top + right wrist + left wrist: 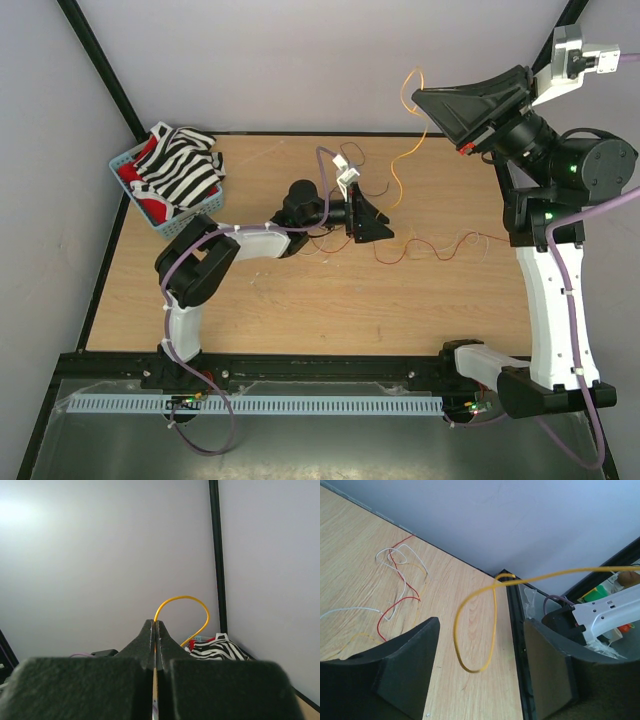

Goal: Zip-tie the wires
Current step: Straighten the cable at the center of the board.

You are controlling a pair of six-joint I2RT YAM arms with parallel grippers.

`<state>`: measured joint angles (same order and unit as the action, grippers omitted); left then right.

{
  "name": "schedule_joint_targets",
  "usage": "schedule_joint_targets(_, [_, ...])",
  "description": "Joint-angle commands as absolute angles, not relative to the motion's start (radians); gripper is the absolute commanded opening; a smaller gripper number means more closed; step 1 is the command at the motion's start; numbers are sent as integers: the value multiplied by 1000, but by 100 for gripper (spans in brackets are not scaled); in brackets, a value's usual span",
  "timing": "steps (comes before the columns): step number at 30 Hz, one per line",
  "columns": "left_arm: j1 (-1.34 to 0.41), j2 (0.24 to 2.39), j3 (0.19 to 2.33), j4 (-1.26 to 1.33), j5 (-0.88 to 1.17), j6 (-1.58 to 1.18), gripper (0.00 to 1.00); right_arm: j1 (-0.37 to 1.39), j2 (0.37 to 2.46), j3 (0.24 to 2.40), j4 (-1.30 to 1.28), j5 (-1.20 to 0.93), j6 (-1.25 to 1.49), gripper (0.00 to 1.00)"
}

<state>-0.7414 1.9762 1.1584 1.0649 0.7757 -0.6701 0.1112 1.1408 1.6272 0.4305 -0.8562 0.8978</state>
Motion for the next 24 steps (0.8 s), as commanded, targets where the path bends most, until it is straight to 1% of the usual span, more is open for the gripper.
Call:
schedule_joint_targets(1, [-744,1969,1173,1118,770,-656,60,114,1133,1625,480,-855,908,3])
schedule_joint_targets(3, [-743,1972,1164,1120,762,-648,41,114,1134,1626,475,-853,896,3])
schedule_joint_targets(5, [-734,1969,1139,1118,757,-634,26,115,1135,1632,441,-847,864,3])
schedule_joint_targets(7, [-715,1961,1107,1113,750,-626,17,114,1135,1645,360,-819,801,2])
schedule_joint_targets(12, [-613,1881,1005,1032,747,-642,4,112,1134,1683,64,-632,562,0])
schedule_joint_targets(15, [-554,1786,975,842,753,-560,2,112,1135,1668,-59,-526,453,0])
schedule_joint_targets(19, [-506,1660,980,542,747,-401,4,112,1131,1574,-143,-432,356,0])
schedule_joint_targets(23, [-466,1587,1077,126,716,-210,5,113,1098,1409,-193,-347,295,0])
schedule_joint_targets(24, [-464,1574,1117,-38,681,-147,5,112,1089,1365,-204,-324,279,0])
